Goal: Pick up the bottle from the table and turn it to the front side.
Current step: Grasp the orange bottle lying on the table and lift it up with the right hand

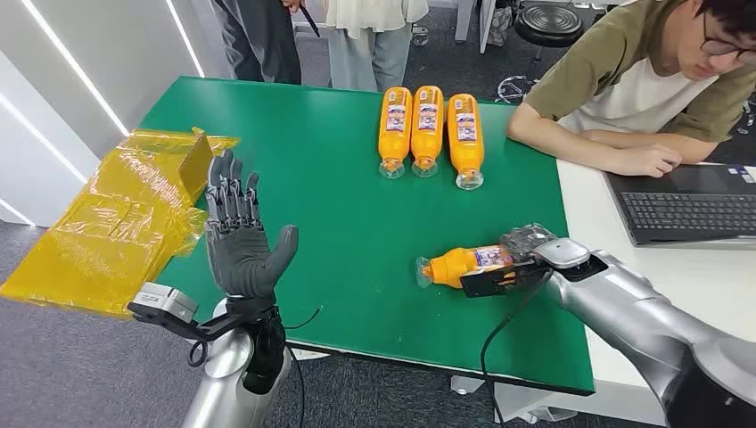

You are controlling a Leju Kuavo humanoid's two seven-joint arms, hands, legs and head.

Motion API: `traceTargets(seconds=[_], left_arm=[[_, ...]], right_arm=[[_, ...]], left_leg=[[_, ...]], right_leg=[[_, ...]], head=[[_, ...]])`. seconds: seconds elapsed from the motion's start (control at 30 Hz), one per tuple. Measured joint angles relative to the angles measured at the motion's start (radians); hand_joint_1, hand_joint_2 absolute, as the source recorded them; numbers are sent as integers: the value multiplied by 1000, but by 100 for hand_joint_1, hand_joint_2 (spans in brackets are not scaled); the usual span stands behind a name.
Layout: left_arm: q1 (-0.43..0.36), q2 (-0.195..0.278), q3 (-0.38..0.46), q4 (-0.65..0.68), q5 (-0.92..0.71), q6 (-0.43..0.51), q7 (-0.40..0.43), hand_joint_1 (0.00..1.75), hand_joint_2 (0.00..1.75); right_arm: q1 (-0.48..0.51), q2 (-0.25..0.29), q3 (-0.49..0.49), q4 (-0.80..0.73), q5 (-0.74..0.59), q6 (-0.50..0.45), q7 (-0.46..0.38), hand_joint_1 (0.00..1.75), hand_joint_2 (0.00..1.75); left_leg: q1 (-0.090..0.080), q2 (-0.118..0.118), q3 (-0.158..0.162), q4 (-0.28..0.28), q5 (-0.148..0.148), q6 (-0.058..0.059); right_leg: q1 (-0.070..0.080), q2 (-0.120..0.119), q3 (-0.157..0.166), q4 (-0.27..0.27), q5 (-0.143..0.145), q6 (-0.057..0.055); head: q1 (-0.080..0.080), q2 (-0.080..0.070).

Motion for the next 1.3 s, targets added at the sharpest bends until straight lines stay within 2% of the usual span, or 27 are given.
traceTargets(seconds=[0.17,0.4,0.47,0.63,0.77,0.93,1.03,1.13,1.3], left_arm=[[1,0,1,-8,-7,0,0,0,175],[2,0,4,-12,-8,0,0,0,175],[3,0,5,-13,-11,3,0,0,175],[2,0,6,-12,-13,22,0,0,175],[-1,0,-2,2,0,24,0,0,175],[-20,0,-49,80,22,-19,13,0,175],[-38,-1,-91,148,28,-52,24,0,175],[-54,-3,-126,203,32,-77,28,0,175],[-82,-7,-164,258,49,-139,41,0,175]], right_arm=[[67,19,-73,-12,-21,-154,-12,175,175],[107,36,-132,-26,-23,-187,-19,175,175],[137,43,-164,-40,-32,-267,-26,175,175],[284,93,-340,-136,-68,-590,-67,175,175],[416,138,-519,-265,-83,-722,-156,175,175],[549,184,-709,-403,-98,-753,-334,175,175],[613,219,-796,-475,-84,-753,-399,175,175],[655,246,-839,-533,-67,-753,-398,175,175],[682,259,-848,-567,-47,-748,-364,175,175]], left_leg=[[0,0,0,0,0,0],[0,0,1,0,0,0],[0,0,0,0,0,0],[0,0,0,0,0,0],[0,-2,-1,-1,-1,-1],[0,-2,-2,-1,-1,0],[0,-1,-2,-1,-2,1],[0,-1,-2,-1,-2,1],[0,-1,-2,-1,-2,1]], right_leg=[[0,0,0,0,0,0],[0,-1,1,0,0,0],[0,-2,1,0,0,0],[0,0,0,0,0,0],[0,-3,-1,0,-3,-1],[0,-3,-1,0,-4,-1],[0,-2,-2,0,-4,-1],[0,-2,-2,0,-4,-1],[0,-2,-2,0,-4,-1]], head=[[0,0],[0,0],[0,0],[0,0],[0,0],[0,0],[0,0],[0,0],[0,0]])
